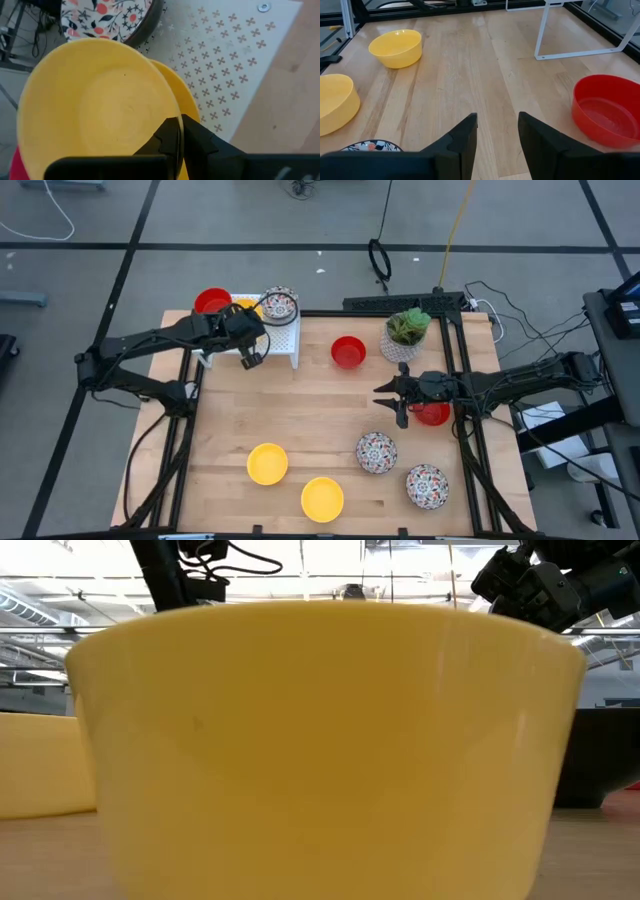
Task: Pick & Place Mini bowls
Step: Stack the top yellow bowl on the yellow bowl on the shelf
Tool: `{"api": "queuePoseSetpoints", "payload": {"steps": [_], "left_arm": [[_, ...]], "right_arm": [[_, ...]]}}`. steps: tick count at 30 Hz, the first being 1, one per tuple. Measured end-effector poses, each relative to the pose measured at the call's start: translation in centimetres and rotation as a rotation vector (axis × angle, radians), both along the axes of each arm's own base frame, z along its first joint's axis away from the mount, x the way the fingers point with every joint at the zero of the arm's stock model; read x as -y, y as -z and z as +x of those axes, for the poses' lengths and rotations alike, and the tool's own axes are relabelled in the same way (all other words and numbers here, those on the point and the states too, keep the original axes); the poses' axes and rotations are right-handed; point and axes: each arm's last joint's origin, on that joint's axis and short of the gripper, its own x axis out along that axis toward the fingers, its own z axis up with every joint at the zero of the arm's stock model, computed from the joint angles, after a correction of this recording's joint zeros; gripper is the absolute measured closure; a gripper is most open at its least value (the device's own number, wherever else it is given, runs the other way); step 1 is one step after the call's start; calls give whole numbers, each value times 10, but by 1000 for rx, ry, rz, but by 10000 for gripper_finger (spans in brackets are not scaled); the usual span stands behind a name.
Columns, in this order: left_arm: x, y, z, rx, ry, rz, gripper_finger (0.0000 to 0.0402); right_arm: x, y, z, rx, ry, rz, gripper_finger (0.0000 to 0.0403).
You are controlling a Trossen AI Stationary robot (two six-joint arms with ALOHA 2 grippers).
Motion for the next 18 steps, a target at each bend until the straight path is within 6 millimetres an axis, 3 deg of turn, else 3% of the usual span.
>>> {"api": "queuePoseSetpoints", "payload": {"steps": [5,18], "left_arm": [[0,0,-1,-1,-10,-6,363],[1,-1,-2,56,-90,-31,359]], "right_arm": [[0,0,0,0,0,0,273],[0,0,0,0,-1,0,273]]}}
